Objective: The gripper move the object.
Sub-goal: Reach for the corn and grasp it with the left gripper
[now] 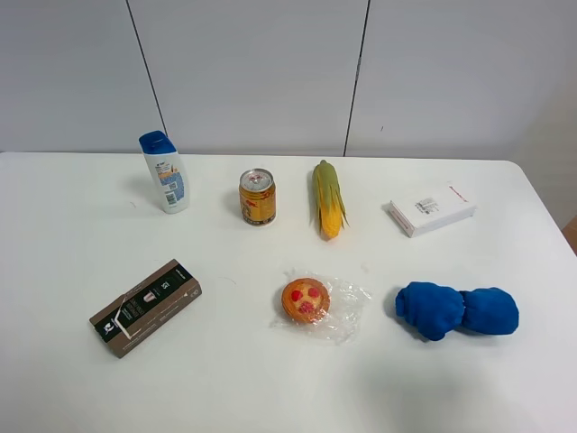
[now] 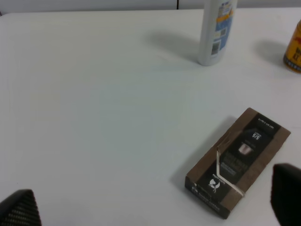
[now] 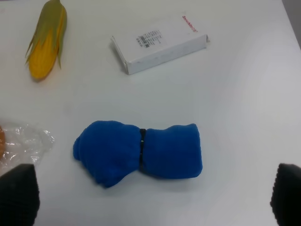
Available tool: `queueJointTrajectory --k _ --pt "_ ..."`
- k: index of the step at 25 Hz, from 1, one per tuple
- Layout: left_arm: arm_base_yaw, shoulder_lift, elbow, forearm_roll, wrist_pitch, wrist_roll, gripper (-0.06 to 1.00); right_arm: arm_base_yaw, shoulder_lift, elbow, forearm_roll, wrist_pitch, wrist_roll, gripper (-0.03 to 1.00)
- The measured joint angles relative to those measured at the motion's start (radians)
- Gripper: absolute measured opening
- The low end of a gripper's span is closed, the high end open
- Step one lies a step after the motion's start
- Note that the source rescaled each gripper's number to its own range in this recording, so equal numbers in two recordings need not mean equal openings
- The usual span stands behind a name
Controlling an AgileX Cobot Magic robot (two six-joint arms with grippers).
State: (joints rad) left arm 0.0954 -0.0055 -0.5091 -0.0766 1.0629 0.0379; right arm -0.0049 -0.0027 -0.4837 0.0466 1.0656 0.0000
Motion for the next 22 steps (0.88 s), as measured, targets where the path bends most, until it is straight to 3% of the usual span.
queueJointTrajectory --k 22 --pt "0.000 0.000 0.001 -0.003 -0.001 0.000 1.00 0.000 0.000 0.000 0.000 0.000 0.000 1.00"
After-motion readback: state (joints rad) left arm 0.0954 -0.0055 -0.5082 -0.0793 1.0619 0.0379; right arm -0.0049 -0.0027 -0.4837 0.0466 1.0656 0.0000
